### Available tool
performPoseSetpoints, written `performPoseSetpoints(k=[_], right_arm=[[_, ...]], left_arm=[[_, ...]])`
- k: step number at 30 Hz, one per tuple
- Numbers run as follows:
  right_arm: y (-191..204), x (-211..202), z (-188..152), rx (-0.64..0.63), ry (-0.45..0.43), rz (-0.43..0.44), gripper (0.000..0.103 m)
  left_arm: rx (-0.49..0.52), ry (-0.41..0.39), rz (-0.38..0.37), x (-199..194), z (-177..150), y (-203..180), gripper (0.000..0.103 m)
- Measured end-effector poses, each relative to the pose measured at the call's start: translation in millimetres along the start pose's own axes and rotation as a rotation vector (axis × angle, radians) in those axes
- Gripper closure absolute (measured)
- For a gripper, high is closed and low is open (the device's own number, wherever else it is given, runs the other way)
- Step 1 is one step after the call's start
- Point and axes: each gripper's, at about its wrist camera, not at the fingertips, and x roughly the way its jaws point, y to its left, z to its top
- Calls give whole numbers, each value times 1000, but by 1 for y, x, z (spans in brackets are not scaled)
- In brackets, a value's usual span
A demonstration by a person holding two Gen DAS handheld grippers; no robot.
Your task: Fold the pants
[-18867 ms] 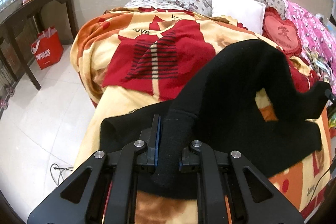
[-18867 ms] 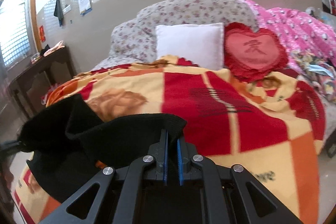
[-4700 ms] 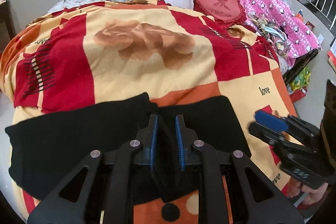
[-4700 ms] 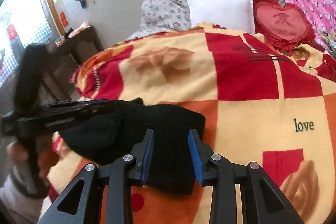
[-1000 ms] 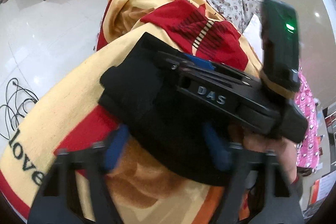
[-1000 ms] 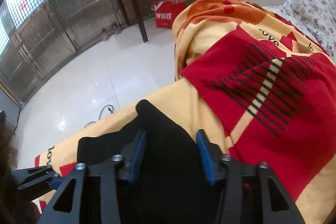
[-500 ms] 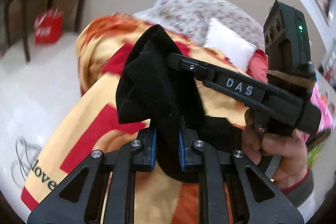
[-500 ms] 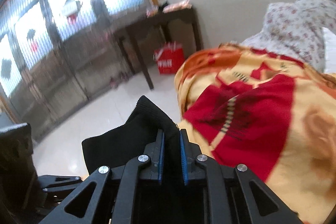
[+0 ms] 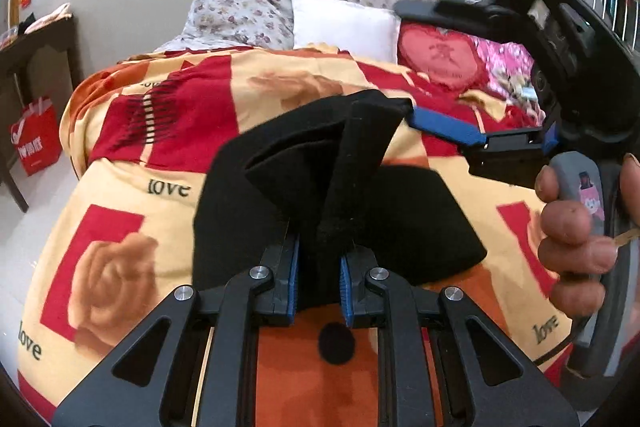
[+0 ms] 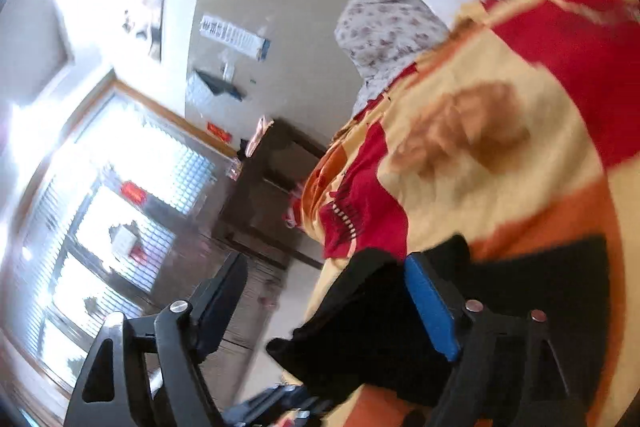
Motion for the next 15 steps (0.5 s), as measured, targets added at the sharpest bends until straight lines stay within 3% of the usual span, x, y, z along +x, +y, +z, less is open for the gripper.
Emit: performPoseSetpoints(k=[2,5,6,7,10,15], right_arm=[[-4,11,-2,-4,48,-78,23],[-12,32,-8,32,110,-39,23],[-13,41,-10,33,130,-29,35],[-10,49,-13,11,143,-27,59],[0,54,-12,-84,126,-66,81],[8,26,0,-178,73,-118,86]], left_arm=[[9,4,6,1,-2,-6,88],[24,6,22,-3,-6,-13,88],[28,10,25,-1,-7,-14,88],[32,13,28,-2,-8,-15,88],[42,17,37,-5,-8,-16,88],[54,11,-51,-15,5,-31,88]])
